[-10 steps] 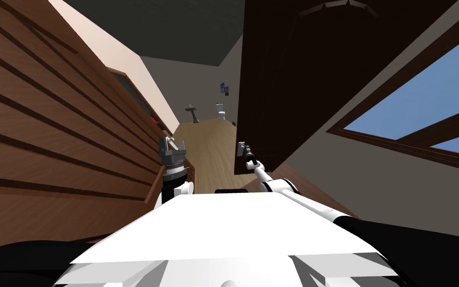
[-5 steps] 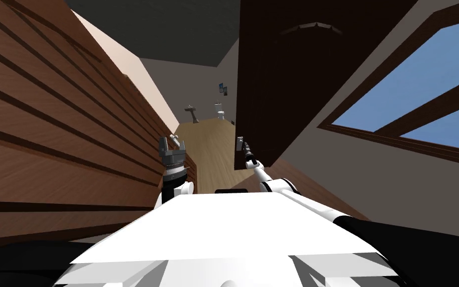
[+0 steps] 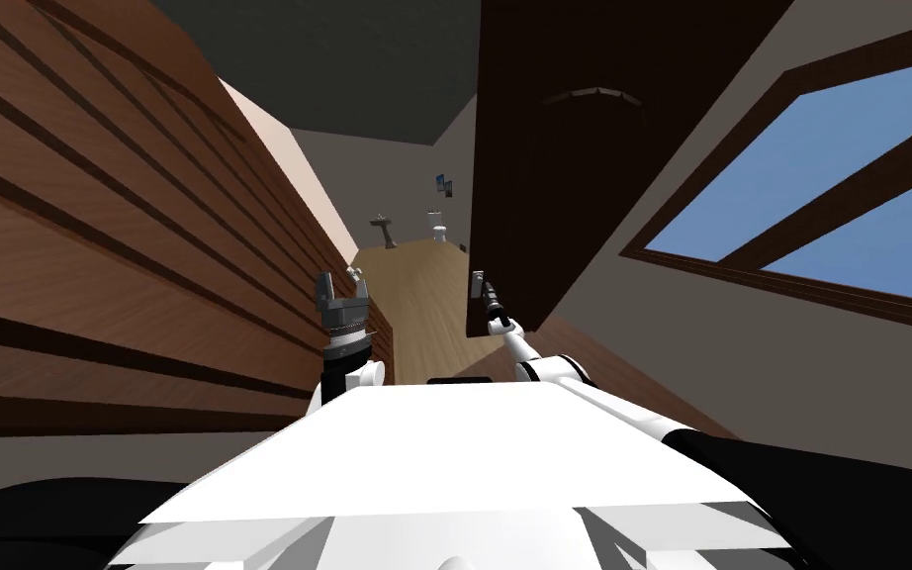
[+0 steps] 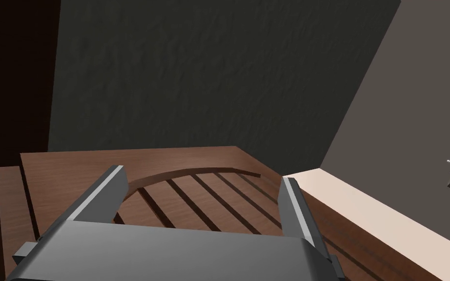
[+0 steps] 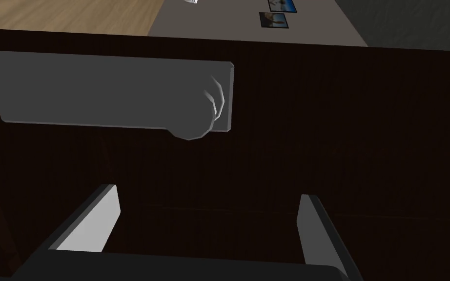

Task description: Push the door open

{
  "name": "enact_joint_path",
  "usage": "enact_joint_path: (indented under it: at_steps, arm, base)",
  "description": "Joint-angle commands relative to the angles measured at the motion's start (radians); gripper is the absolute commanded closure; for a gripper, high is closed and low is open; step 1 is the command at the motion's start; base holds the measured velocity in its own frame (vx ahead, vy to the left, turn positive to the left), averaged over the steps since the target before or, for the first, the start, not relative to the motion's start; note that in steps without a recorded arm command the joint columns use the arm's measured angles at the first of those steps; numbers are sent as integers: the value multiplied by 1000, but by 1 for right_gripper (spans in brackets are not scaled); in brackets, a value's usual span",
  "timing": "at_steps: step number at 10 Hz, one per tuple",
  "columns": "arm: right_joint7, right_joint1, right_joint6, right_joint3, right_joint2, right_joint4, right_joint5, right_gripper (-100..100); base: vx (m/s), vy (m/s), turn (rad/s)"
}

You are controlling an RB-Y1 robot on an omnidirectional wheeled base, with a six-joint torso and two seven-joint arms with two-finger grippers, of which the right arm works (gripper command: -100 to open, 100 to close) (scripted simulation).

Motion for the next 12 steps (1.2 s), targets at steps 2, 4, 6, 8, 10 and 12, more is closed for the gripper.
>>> enact_joint_path:
  at_steps: [2,4,6,8,10,12]
  arm:
    - [3,1,-9,-5,-3,3,-1,-100]
    - [5,4,-15,-9,-4,4,-2,-100]
    - [7,5,-21,-12,-2,5,-3,-100]
    - [7,5,-19,-11,-2,4,-3,100]
    - [7,5,-19,-11,-2,4,-3,100]
    - [7,5,-19,-11,-2,4,-3,100]
  base:
    - [216,9,20]
    - [196,39,29]
    - [212,41,22]
    - [41,5,1]
    - [-31,-4,3]
    - [-16,-1,-3]
